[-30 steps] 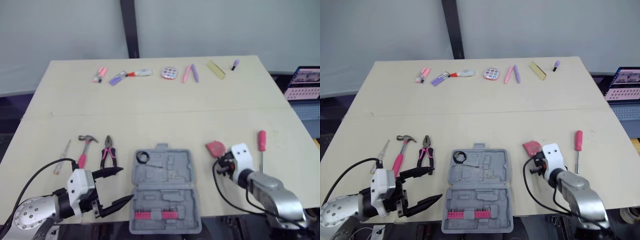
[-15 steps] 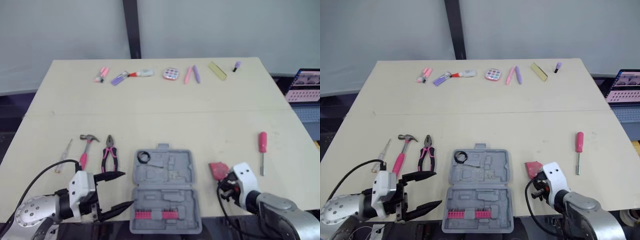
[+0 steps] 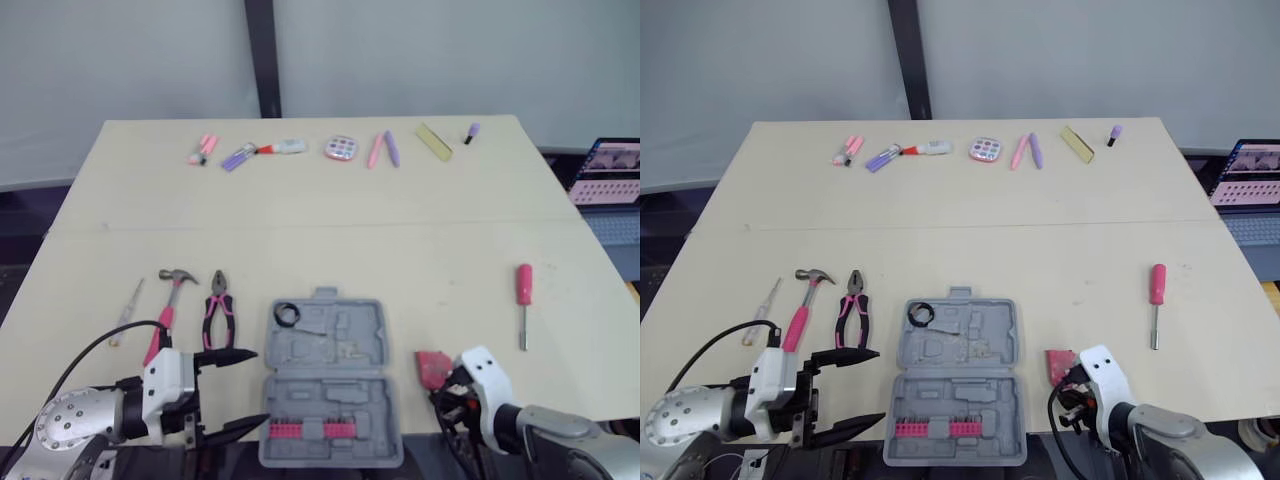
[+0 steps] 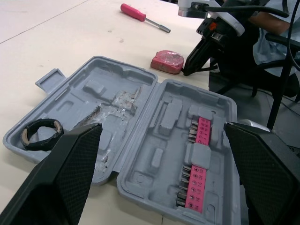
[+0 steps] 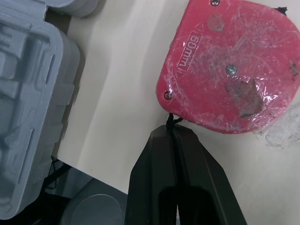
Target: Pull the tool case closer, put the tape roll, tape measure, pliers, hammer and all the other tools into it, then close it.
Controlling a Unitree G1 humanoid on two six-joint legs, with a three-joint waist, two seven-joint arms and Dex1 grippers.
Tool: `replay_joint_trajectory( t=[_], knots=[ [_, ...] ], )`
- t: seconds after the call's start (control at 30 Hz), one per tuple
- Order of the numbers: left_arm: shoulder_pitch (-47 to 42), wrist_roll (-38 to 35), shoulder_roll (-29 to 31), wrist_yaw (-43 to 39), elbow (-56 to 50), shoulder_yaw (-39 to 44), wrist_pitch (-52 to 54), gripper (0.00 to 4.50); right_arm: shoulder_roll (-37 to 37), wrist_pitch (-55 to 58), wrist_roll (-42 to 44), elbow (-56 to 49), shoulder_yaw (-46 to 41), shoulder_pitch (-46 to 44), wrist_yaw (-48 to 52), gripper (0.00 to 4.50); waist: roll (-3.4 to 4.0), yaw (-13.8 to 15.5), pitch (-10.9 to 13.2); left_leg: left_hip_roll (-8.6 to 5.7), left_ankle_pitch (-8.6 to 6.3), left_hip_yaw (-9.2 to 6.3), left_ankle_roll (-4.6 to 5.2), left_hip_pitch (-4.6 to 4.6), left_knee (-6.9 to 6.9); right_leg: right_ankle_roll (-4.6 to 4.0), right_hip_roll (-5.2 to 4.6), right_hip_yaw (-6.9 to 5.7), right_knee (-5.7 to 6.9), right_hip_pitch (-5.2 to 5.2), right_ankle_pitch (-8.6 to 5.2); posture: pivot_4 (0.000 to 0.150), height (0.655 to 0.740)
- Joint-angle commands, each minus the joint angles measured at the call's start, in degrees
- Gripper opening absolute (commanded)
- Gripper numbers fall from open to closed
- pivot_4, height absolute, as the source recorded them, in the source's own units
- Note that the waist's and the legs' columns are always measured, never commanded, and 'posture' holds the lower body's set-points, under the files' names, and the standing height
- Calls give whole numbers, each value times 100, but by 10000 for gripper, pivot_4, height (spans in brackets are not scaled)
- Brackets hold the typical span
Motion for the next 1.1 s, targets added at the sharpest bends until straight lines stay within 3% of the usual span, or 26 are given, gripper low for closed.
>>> replay_joint_trajectory(
  t=[0.03, 0.5, 1.1],
  knots=[
    [11, 54, 52, -79, -40, -55, -157, 45000, -50, 217, 155, 9, 98, 153, 66, 613, 0, 1, 0, 0, 0, 0, 0, 0, 0, 0, 0, 0, 0, 0, 0, 1500, 7400],
    [43, 139, -26, -27, 80, -168, -373, 45000, -12, 374, 208, 39, 100, 36, 1, 613, 0, -1, 0, 0, 0, 0, 0, 0, 0, 0, 0, 0, 0, 0, 0, 1500, 7400],
    [127, 215, -143, 135, 31, -266, -454, 45000, 748, 1709, 207, -462, -381, -447, -506, 613, 7, -5, 4, 0, 0, -2, 0, -1, -2, -1, 0, 0, 1, -3, 0, 1500, 7400]
  ],
)
